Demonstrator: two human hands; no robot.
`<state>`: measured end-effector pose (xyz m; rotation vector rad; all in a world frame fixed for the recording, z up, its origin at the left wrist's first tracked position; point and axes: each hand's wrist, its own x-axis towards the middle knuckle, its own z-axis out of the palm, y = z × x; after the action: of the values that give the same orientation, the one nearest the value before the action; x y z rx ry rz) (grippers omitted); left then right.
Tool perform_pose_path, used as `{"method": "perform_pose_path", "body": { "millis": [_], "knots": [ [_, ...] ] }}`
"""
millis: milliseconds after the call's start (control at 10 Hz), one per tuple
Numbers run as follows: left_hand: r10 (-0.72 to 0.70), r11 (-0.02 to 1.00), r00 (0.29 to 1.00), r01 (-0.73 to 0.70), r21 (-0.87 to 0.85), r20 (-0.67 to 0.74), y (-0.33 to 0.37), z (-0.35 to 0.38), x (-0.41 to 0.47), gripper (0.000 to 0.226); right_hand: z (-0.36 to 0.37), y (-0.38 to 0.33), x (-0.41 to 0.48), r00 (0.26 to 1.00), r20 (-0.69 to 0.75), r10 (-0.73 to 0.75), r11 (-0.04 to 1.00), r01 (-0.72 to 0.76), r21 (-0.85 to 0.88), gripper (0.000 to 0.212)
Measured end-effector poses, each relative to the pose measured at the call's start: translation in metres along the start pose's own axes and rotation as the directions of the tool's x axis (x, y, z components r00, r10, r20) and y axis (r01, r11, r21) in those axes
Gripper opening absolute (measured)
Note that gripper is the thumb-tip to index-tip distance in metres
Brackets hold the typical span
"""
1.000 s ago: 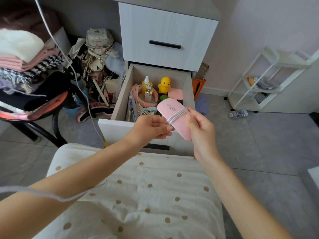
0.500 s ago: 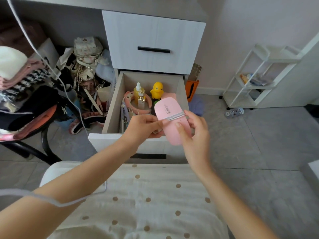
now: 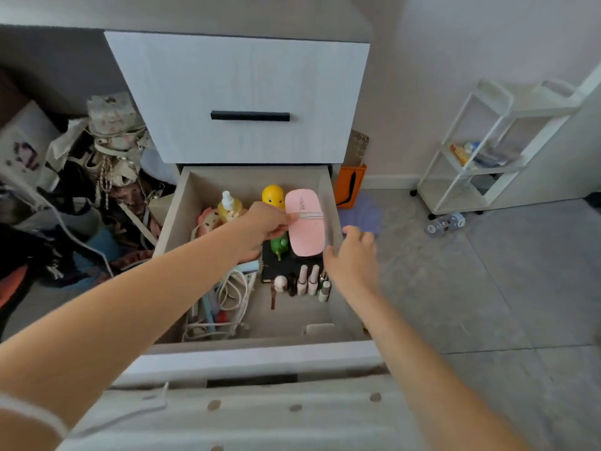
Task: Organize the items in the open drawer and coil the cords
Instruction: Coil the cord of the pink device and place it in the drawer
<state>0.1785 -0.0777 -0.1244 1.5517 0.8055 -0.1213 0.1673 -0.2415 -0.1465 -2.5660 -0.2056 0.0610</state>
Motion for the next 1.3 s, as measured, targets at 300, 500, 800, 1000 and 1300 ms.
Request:
{"method": "perform_pose_path", "body": {
  "millis": [300,500,800,1000,1300],
  "knots": [
    [0.087,0.944,0.992,-0.054,0.326,-0.088,-0.015,0.034,0.095,0.029,0.03,0.017,0.016,0.985,0.173,-0.002,0.994,0.02,-0.104,0.068],
    [0.279,0.806,0.941,-0.12,0.579,-0.193,-0.028,0.047,0.119,0.015,0.035,0.022,0.018,0.991,0.134,-0.015,0.991,0.033,-0.132,0.059],
    [0.379,0.312,0.916,-0.259,0.914,0.13,-0.059,0.054,0.1,0.086,0.035,0.025,0.02,0.99,0.14,-0.035,0.988,0.055,-0.142,0.062],
    [0.419,0.009,0.895,-0.173,0.985,0.153,-0.061,0.057,0.092,0.086,0.038,0.026,0.022,0.992,0.126,-0.033,0.988,0.052,-0.148,0.061],
    [0.427,-0.113,0.871,-0.215,0.97,0.243,-0.057,0.048,0.106,0.079,0.043,0.025,0.028,0.995,0.1,-0.031,0.987,0.046,-0.154,0.06]
  ]
}}
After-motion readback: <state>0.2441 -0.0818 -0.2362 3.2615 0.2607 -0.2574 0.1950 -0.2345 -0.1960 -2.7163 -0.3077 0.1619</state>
